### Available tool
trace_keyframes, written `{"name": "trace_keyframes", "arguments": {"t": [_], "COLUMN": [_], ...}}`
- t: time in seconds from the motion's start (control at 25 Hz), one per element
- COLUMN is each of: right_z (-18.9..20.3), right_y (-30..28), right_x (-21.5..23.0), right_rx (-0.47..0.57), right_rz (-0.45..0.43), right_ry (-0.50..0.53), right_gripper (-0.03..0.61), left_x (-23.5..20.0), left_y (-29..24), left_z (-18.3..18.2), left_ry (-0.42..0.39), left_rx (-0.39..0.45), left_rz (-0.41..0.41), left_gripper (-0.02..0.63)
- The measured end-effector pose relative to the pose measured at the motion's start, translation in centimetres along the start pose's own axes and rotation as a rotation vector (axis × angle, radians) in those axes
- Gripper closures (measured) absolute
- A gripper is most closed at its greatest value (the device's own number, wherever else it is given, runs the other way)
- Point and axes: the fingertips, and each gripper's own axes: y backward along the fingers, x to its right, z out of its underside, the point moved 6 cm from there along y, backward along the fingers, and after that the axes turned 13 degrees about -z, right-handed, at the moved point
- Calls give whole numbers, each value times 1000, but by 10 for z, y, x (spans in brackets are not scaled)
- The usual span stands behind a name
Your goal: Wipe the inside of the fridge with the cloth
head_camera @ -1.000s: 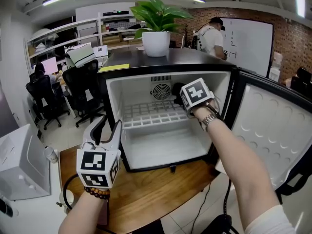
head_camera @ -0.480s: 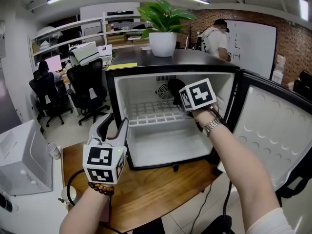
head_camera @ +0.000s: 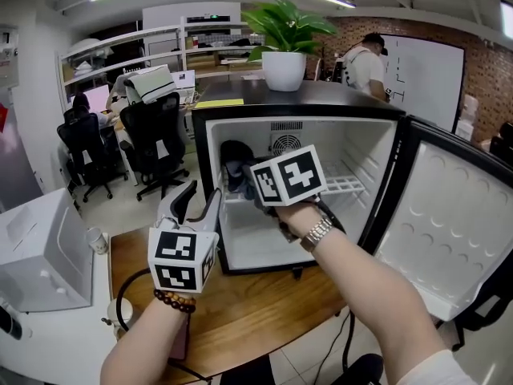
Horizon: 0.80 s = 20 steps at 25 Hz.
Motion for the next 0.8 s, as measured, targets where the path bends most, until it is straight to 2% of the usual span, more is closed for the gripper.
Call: {"name": "trace_keyframes", "arguments": {"t": [0.2,0.44,0.8], "right_z": [22,35,48], "right_y": [-21,-20,7], "right_x": [-16,-10,17], "right_rx": [-60,-100,-99], "right_rz": [-37,10,85], "right_ry": [-19,8,6], "right_gripper": [508,509,508], "left_x": [-1,1,7], "left_y": [-1,-2,-2], "left_z": [6,5,5], "left_ry": [13,16,11], "left_rx": [-17,-15,-19], "left_rz": [6,9,16], "left_gripper": [439,439,439]}}
